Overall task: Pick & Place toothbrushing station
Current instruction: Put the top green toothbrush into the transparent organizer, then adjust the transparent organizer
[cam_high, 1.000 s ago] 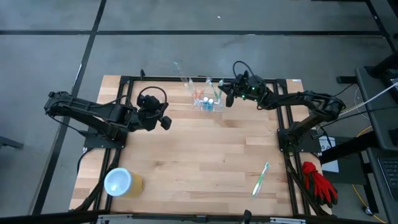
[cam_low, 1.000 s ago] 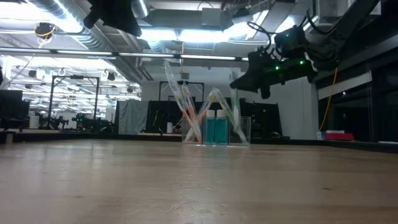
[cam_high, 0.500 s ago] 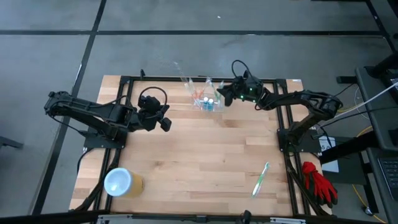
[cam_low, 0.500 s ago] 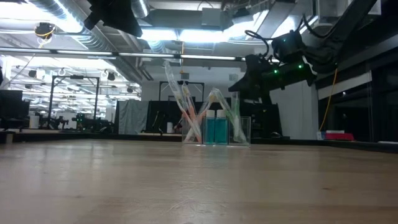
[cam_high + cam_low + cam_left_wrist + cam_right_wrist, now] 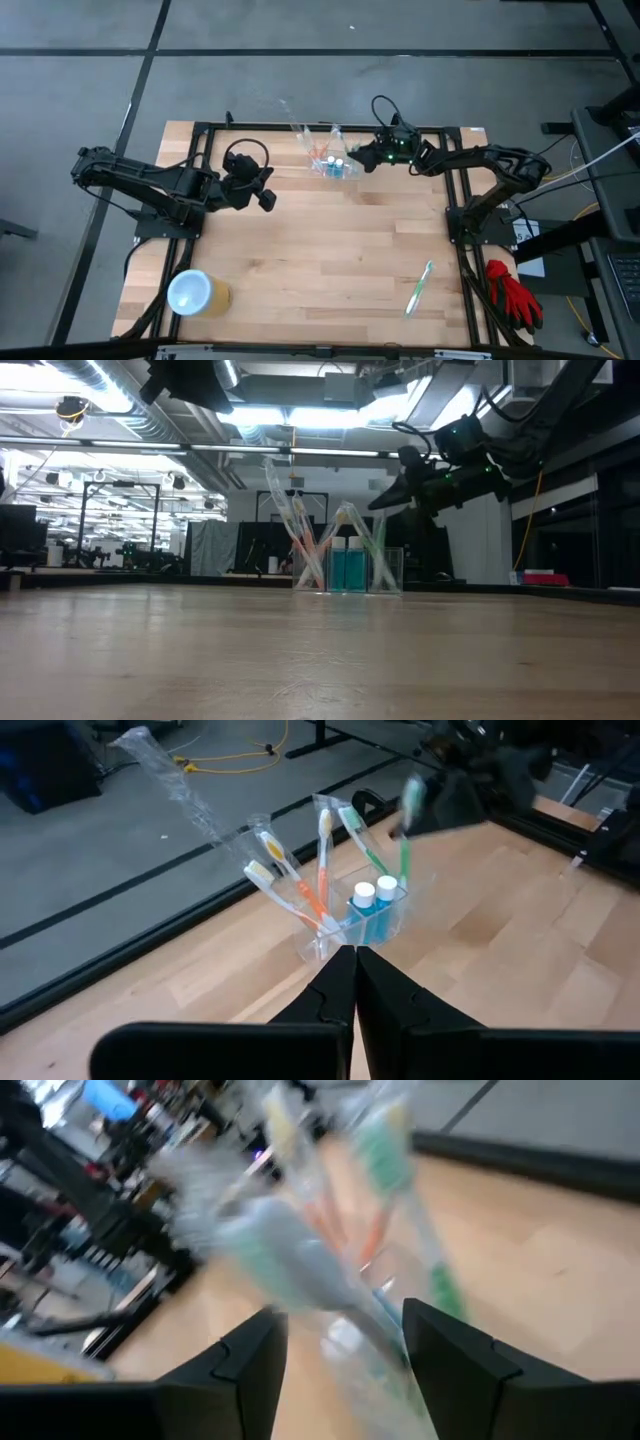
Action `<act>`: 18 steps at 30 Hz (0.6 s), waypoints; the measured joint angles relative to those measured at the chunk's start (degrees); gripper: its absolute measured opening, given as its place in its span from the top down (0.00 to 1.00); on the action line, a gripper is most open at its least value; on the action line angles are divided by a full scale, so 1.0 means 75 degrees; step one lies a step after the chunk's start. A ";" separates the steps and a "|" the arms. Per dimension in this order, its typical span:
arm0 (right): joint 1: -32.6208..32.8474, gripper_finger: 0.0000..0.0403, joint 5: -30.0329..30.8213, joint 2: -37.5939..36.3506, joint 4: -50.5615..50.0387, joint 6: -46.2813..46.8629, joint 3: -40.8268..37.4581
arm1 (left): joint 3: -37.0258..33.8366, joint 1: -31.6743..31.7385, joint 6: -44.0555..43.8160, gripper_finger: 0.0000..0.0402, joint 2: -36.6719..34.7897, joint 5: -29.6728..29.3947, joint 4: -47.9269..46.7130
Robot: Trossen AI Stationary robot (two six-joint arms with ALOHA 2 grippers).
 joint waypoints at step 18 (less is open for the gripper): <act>-0.0683 0.50 -0.0334 -0.0108 -0.0190 -0.0387 0.0005 | 0.0000 -0.0085 -0.0058 0.99 0.0000 0.0013 0.0132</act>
